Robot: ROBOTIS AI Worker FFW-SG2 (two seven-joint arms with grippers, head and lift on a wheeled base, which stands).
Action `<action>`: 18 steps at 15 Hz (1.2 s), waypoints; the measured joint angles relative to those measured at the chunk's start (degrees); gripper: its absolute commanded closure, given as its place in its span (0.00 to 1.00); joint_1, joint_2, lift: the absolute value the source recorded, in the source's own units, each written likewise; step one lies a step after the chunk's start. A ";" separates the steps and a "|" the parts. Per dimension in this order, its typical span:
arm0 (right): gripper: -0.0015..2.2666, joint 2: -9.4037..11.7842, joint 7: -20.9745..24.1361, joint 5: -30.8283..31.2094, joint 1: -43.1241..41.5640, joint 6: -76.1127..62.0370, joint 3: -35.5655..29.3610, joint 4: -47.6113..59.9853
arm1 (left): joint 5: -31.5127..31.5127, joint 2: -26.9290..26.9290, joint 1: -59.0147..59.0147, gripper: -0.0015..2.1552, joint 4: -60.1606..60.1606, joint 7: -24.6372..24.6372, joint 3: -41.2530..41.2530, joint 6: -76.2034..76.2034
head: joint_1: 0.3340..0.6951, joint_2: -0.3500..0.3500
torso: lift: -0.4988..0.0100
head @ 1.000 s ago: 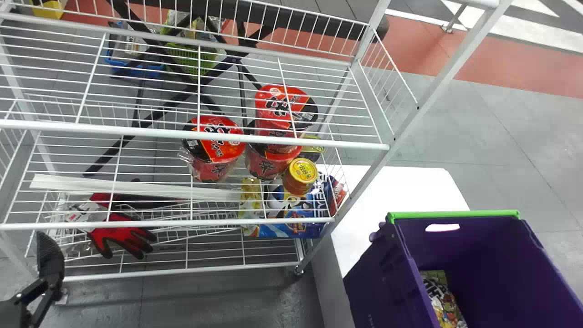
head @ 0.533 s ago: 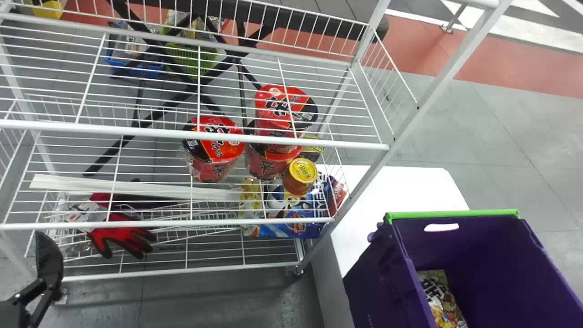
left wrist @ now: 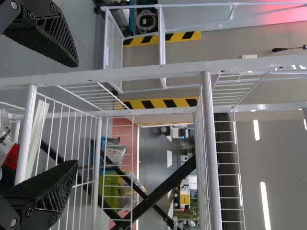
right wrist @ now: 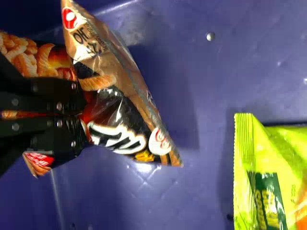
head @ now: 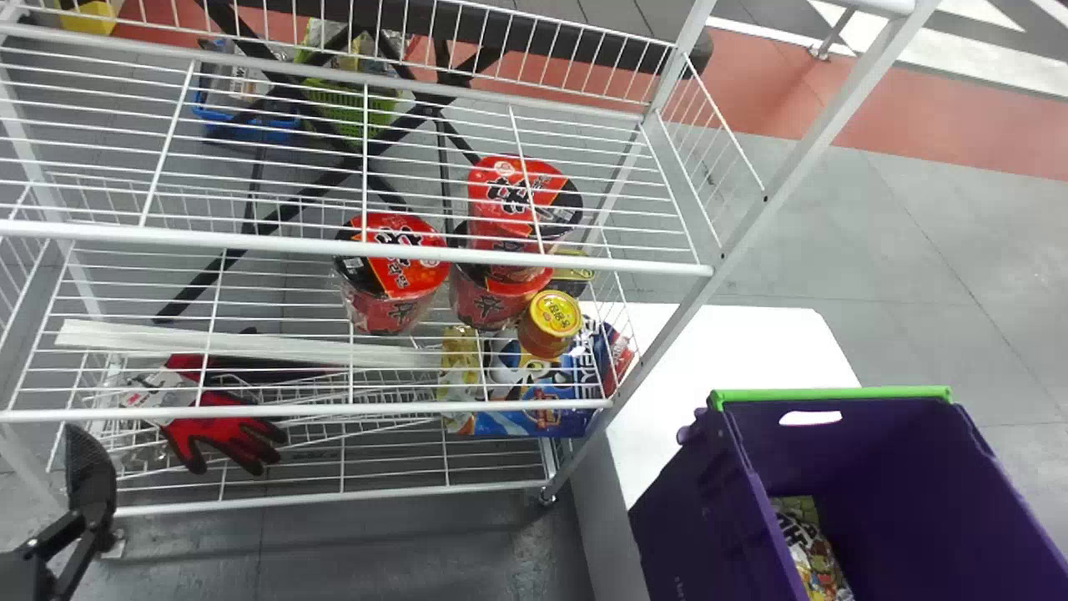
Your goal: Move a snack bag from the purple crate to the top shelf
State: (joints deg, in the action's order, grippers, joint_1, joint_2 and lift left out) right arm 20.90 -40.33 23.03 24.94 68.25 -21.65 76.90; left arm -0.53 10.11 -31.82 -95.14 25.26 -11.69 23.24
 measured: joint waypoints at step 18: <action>0.89 -0.07 1.03 1.23 0.55 -3.88 -1.50 0.26 | 0.15 -0.19 -0.17 0.05 0.19 0.05 0.00 0.51 | 1.00 0.00 | 0.27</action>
State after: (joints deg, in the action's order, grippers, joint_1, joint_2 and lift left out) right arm 20.83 -39.30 24.25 25.50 64.37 -23.15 77.17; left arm -0.38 9.92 -31.99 -94.95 25.31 -11.69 23.75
